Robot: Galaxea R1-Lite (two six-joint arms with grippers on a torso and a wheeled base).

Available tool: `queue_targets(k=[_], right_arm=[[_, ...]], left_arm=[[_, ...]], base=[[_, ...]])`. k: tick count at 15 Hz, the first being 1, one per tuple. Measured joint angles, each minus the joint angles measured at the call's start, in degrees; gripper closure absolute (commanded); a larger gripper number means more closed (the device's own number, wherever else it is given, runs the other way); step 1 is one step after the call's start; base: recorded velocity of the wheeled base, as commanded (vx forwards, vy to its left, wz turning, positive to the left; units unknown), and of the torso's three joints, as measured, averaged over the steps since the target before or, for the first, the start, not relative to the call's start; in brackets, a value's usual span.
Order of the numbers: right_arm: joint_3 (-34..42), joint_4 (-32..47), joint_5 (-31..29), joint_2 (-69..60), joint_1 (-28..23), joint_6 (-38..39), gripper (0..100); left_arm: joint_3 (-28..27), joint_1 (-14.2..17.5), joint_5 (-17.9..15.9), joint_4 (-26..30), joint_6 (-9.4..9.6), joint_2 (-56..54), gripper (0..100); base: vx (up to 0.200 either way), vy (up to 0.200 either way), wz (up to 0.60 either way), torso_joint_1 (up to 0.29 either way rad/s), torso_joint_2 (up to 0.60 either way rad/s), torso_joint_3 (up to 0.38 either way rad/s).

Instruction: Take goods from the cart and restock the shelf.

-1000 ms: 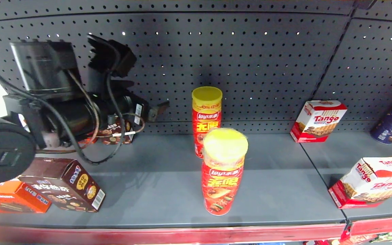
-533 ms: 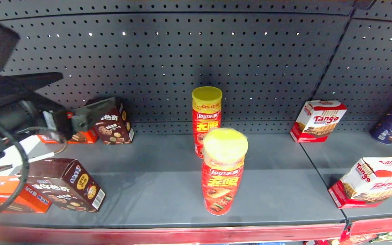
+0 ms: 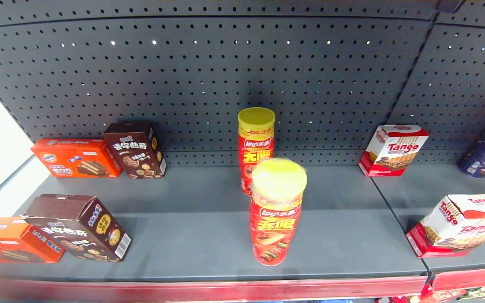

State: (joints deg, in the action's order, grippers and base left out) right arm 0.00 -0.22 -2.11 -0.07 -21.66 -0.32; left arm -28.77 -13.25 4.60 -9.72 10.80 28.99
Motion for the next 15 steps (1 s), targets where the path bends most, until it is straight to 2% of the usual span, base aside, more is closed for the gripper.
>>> queue_targets(k=[1, 3, 4, 5, 6, 8, 13, 15], right_arm=[[0.0, 0.0, 0.0, 0.0, 0.0, 0.0, 0], [0.0, 0.0, 0.0, 0.0, 0.0, 0.0, 0], [0.0, 0.0, 0.0, 0.0, 0.0, 0.0, 0], [0.0, 0.0, 0.0, 0.0, 0.0, 0.0, 0], [0.0, 0.0, 0.0, 0.0, 0.0, 0.0, 0], [0.0, 0.0, 0.0, 0.0, 0.0, 0.0, 0], [0.0, 0.0, 0.0, 0.0, 0.0, 0.0, 0], [0.0, 0.0, 0.0, 0.0, 0.0, 0.0, 0]], left_arm=[[4.4, 3.3, -2.0, 0.9, -1.17, -5.1, 0], [14.6, 9.4, -8.0, 2.0, -3.25, -15.3, 0], [19.1, 10.9, -9.9, 1.9, -3.55, -18.8, 0], [23.5, 12.0, -11.5, 2.2, -3.08, -22.1, 0], [26.3, 12.5, -12.3, 5.1, -1.91, -24.6, 0], [28.1, 13.0, -12.6, 5.9, -2.62, -27.2, 0], [28.7, 13.3, -12.7, 5.9, -4.11, -29.1, 0], [28.7, 13.3, -10.7, 6.0, -4.86, -29.2, 0]], base=[[0.0, 0.0, 0.0, 0.0, 0.0, 0.0], [0.0, 0.0, 0.0, 0.0, 0.0, 0.0], [0.0, 0.0, 0.0, 0.0, 0.0, 0.0], [0.0, 0.0, 0.0, 0.0, 0.0, 0.0], [0.0, 0.0, 0.0, 0.0, 0.0, 0.0], [0.0, 0.0, 0.0, 0.0, 0.0, 0.0], [0.0, 0.0, 0.0, 0.0, 0.0, 0.0], [0.0, 0.0, 0.0, 0.0, 0.0, 0.0]])
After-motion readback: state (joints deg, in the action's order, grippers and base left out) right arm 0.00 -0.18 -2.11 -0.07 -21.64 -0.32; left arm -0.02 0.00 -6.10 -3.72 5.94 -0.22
